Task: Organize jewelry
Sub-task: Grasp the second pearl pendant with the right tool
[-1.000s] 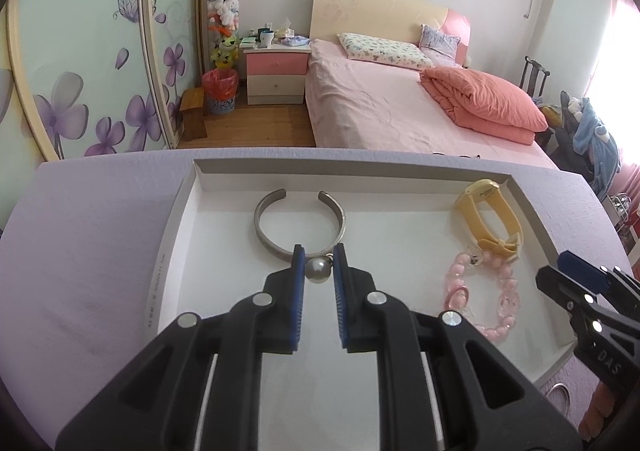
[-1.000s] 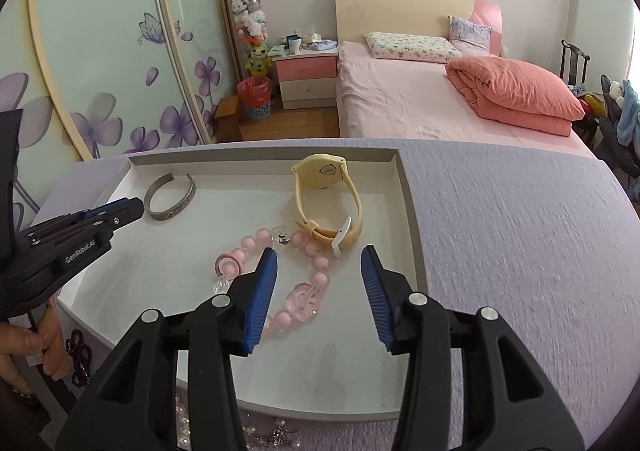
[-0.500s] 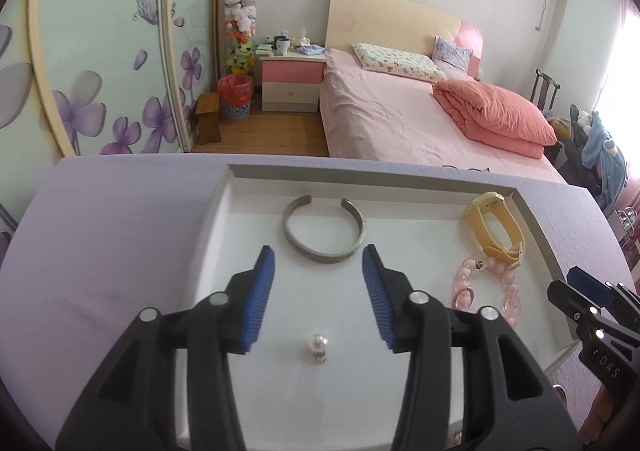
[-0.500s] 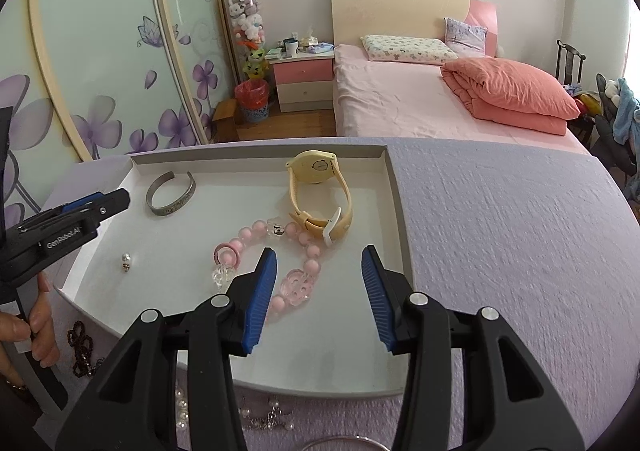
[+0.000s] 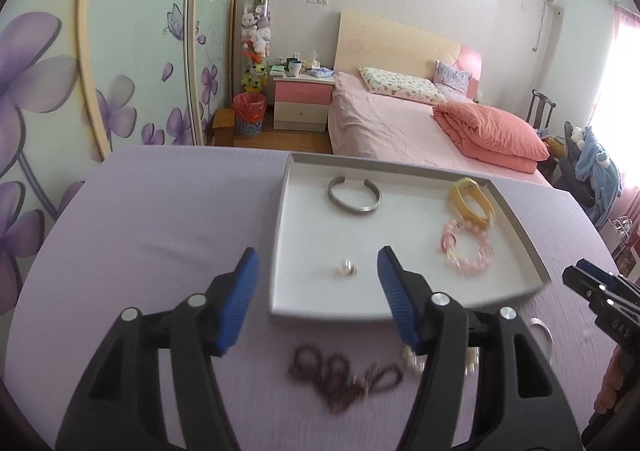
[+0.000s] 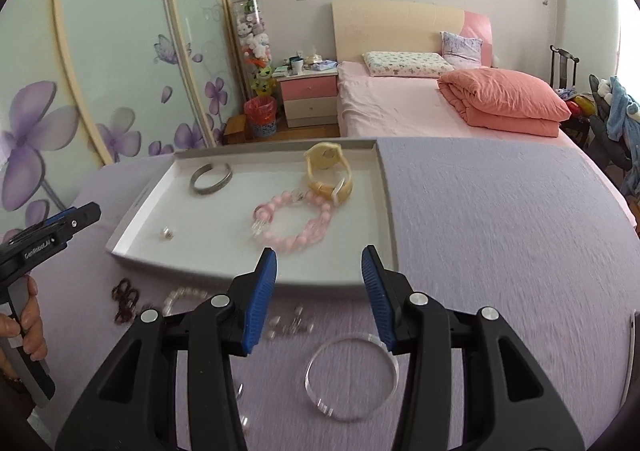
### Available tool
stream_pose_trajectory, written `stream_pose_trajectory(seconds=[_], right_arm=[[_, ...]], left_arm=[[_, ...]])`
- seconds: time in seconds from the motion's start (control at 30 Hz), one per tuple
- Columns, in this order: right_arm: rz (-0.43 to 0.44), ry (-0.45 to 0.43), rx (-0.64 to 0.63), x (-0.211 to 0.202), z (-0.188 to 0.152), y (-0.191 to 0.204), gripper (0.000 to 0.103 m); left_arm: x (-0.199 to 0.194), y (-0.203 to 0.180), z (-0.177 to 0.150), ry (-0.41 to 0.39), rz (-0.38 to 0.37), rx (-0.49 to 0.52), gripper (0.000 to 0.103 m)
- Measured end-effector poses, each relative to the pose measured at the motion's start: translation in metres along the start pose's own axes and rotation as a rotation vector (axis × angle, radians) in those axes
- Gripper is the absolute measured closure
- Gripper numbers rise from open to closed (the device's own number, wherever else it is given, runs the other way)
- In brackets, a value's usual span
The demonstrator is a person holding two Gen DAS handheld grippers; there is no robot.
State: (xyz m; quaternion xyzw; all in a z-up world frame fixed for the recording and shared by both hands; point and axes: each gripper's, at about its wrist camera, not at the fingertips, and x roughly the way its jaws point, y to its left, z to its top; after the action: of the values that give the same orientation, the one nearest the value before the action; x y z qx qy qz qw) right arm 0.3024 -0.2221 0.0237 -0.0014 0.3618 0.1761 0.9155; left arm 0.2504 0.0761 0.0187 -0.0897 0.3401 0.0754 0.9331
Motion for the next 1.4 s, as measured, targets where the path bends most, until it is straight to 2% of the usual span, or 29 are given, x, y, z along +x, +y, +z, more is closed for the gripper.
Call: stream_pose_trajectory(seconds=[0.23,0.37,0.57,0.77,1.0,1.4], right_arm=[[0.044,0.038,-0.04,-0.025,-0.055,0.016,0.057],[0.066,0.077,-0.072,-0.03,-0.08,0.024,0.057],[0.08,0.143,-0.107,-0.023,-0.104,0.031,0.057],[0.066,0.174,-0.114,-0.014,-0.112,0.037,0.057],[0.047,0.171,-0.124,-0.004,-0.103,0.048,0.074],[0.028,0.172,-0.13,0.0,-0.098,0.052,0.078]], left_arm=[[-0.03,0.01,-0.043,0.015,-0.015,0.005,0.027],[-0.039,0.012,-0.065,0.028,-0.044,0.005,0.016],[-0.044,0.009,-0.083,0.047,-0.063,0.019,0.013],[-0.046,0.007,-0.085,0.045,-0.069,0.034,0.013],[-0.042,0.006,-0.086,0.055,-0.063,0.04,0.013],[-0.035,0.003,-0.088,0.072,-0.05,0.065,0.013]])
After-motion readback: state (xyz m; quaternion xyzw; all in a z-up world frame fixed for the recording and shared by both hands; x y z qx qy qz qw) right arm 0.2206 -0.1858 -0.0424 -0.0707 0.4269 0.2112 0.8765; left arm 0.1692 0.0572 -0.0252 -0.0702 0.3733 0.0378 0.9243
